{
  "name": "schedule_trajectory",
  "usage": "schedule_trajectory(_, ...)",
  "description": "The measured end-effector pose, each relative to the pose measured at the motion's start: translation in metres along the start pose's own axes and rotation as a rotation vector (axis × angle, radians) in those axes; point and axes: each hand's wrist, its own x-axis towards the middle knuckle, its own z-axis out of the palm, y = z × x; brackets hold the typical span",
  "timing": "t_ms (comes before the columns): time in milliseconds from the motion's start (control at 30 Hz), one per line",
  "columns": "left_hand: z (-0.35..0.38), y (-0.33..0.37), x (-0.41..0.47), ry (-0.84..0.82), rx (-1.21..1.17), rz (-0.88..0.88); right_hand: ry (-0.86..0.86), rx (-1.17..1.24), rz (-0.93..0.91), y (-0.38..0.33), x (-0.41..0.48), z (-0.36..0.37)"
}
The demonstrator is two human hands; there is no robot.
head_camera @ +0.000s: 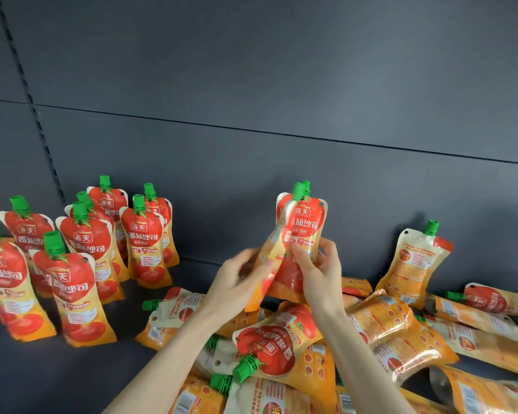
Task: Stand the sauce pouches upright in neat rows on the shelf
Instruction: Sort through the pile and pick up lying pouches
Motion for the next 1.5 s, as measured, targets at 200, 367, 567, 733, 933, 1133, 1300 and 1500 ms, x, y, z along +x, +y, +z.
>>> schedule_trajectory(200, -0.027, 0.001, 0.007, 0.002, -0.133, -0.071, -0.064, -0.048, 0.026, 0.003, 0.005, 0.014)
schedule_trajectory(367, -0.056, -0.008, 0.023, 0.088, -0.022, -0.014, -0.029, -0.056, 0.069, 0.008, 0.022, 0.034)
schedule_trajectory(567, -0.093, -0.037, 0.046, 0.108, 0.248, 0.022, 0.008, -0.248, 0.048, 0.024, 0.042, 0.047)
schedule_trajectory(733, -0.099, -0.063, 0.053, 0.117, 0.297, 0.026, 0.062, -0.422, 0.010, 0.032, 0.044, 0.053)
schedule_trajectory(933, -0.108, -0.077, 0.057, 0.056, 0.216, -0.045, 0.022, -0.504, 0.001, 0.037, 0.048, 0.064)
schedule_trajectory(1133, -0.111, -0.077, 0.053, 0.027, 0.192, -0.165, -0.122, -0.595, 0.015, 0.040, 0.052, 0.071)
schedule_trajectory(1300, -0.101, -0.076, 0.052, 0.177, 0.256, -0.137, -0.177, -0.708, 0.033, 0.042, 0.051, 0.070)
schedule_trajectory(1500, -0.103, -0.074, 0.049, 0.217, 0.316, -0.098, -0.125, -0.776, 0.031, 0.039, 0.050, 0.074)
